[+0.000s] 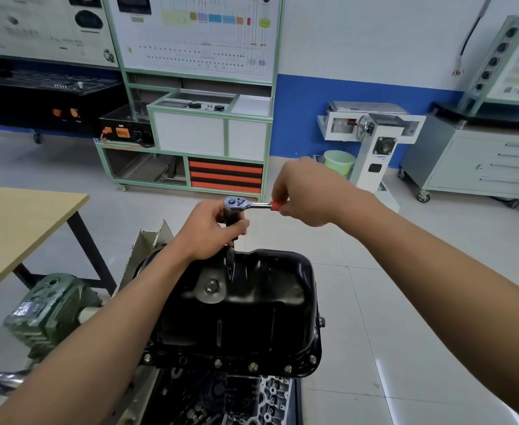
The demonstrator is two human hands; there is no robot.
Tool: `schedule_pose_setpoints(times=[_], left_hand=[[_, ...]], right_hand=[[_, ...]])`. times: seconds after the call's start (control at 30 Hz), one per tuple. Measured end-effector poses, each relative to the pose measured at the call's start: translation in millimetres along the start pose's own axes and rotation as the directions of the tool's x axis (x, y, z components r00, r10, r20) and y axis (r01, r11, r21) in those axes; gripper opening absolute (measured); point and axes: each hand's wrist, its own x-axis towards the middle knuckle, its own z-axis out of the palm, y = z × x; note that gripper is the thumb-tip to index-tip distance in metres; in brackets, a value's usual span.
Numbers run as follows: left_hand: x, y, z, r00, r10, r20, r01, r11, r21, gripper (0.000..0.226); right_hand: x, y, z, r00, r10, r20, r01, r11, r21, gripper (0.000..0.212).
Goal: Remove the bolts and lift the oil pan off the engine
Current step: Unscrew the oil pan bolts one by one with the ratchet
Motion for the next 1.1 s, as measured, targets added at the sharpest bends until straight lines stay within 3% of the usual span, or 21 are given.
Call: schedule_pose_setpoints(times=[0.13,0.3,0.47,0.63,0.8,0.9,1.0,1.1], left_hand=[[1,0,-1,1.0,0.01,-0.013,-0.01,1.0,0.015,0.014],[1,2,-2,1.0,0.008,0.025,-0.008,1.0,0.002,0.011],[0,5,-1,0.998,0.002,0.064,-0.002,1.0,0.006,0.01],[1,3,1,0.998,-0.012,0.056,0.012,1.0,-0.012,0.011],[1,-2,2,0.999,-0.018,0.032,0.018,1.0,-0.019,0.01],[0,-3,3,1.0,-0.03,-0.005,0.03,0.999,-0.02,0.009],[0,1,3,1.0,-0.015,0.007,0.015,1.0,-0.014,0.006],[-3,7,3,0.999,0.009,0.034,-0.008,0.999,-0.034,0.011]], right_hand=[[16,-2,8,0.994,-0.003,-0.107,-0.008,0.995,-0.098,0.025],[39,-3,17,0.982,-0.047,-0.183,0.03,0.995,-0.094,0.025],[56,-4,25,0.965,-0.17,-0.2,0.186,0.981,0.062,0.024],[49,13,33,0.953,-0.192,-0.232,0.237,0.954,0.184,0.017],[20,24,29,0.972,-0.101,-0.213,0.145,0.969,0.201,0.017],[-6,19,22,0.991,-0.028,-0.13,0.057,0.972,0.229,0.017],[-32,-4,28,0.999,0.02,-0.03,-0.014,0.98,0.199,0.032],[-47,-38,42,0.999,0.004,-0.038,0.003,0.984,0.178,0.046]])
